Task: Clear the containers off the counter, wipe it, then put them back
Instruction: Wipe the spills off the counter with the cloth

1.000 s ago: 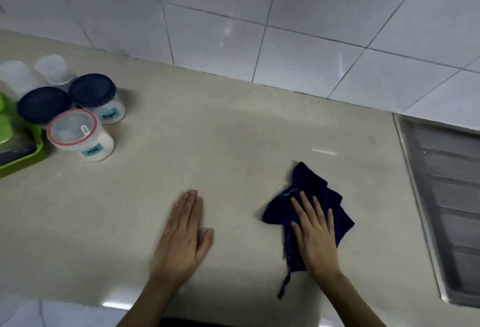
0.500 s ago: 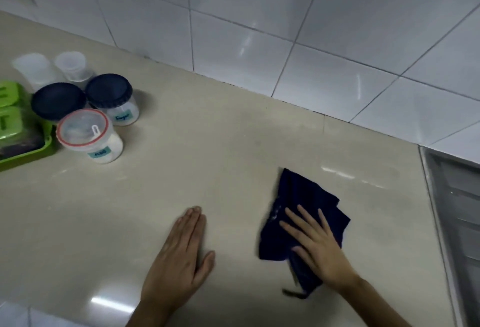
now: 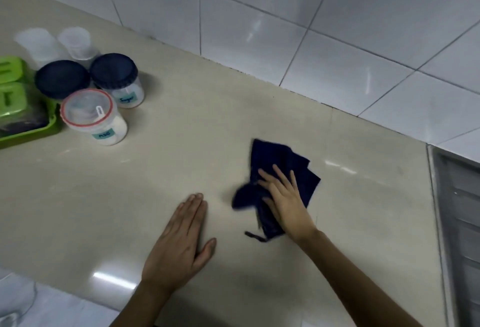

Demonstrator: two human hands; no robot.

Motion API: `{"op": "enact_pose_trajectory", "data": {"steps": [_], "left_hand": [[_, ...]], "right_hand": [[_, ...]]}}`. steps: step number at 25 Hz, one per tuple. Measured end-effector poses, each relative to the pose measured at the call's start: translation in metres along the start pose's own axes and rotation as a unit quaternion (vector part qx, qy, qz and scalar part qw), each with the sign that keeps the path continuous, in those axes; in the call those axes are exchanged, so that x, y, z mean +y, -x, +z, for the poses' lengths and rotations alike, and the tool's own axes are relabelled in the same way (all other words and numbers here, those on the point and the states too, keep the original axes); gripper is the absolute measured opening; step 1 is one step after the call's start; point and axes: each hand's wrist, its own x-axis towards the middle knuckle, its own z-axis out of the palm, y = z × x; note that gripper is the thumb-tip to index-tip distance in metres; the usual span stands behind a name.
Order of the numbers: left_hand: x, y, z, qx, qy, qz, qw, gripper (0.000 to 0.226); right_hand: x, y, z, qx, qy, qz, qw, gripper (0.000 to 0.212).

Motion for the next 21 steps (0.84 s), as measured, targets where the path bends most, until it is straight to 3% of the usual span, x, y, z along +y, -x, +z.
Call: {"op": "enact_pose_trajectory", "data": {"steps": [2, 3, 6, 8, 10, 12, 14, 15, 17, 19, 20, 21], "left_hand": [[0.002, -0.001, -0.001, 0.004, 0.0, 0.002, 1.0, 0.072], [0.003, -0.001, -0.001, 0.006, 0.002, 0.003, 1.0, 0.072], [0.003, -0.001, 0.001, 0.007, -0.004, -0.003, 1.0, 0.073], [0.001, 0.0, 0.0, 0.005, -0.001, -0.007, 1.0, 0.073], [0.0, 0.001, -0.001, 0.002, -0.006, -0.004, 1.0, 0.074], [0.001, 0.0, -0.002, 0.004, -0.009, -0.006, 1.0, 0.074], [0.0, 0.001, -0.001, 0.002, -0.001, -0.016, 1.0, 0.073], [0.003, -0.001, 0.0, -0.001, 0.001, -0.011, 1.0, 0.073], [0.004, -0.002, 0.001, -0.003, 0.007, -0.01, 1.0, 0.073], [0.003, -0.002, 0.001, -0.004, 0.006, -0.016, 1.0, 0.072], [0.004, -0.001, 0.001, -0.011, 0.007, -0.019, 1.0, 0.073], [0.005, 0.0, 0.0, -0.018, 0.009, -0.021, 1.0, 0.073]], "right_hand": [[0.025, 0.02, -0.013, -0.041, -0.012, -0.082, 0.996, 0.041], [0.03, 0.018, -0.014, -0.042, 0.0, -0.057, 0.997, 0.045], [0.007, -0.031, 0.002, 0.011, 0.012, 0.173, 0.985, 0.048], [-0.02, -0.07, 0.009, 0.03, -0.03, 0.229, 0.973, 0.042], [-0.025, -0.081, 0.012, 0.014, -0.034, 0.149, 0.988, 0.038], [-0.008, -0.065, 0.005, -0.017, -0.022, 0.005, 1.0, 0.038], [0.009, -0.042, -0.004, -0.053, -0.006, -0.127, 0.99, 0.039], [0.018, -0.029, -0.009, -0.058, -0.005, -0.154, 0.986, 0.038], [0.016, -0.029, -0.006, -0.03, -0.012, -0.111, 0.993, 0.037], [-0.01, -0.059, 0.007, 0.0, -0.035, 0.015, 0.999, 0.036], [-0.025, -0.081, 0.013, -0.002, -0.049, 0.034, 0.998, 0.036], [-0.04, -0.103, 0.017, -0.021, -0.055, -0.01, 0.998, 0.036]]}}
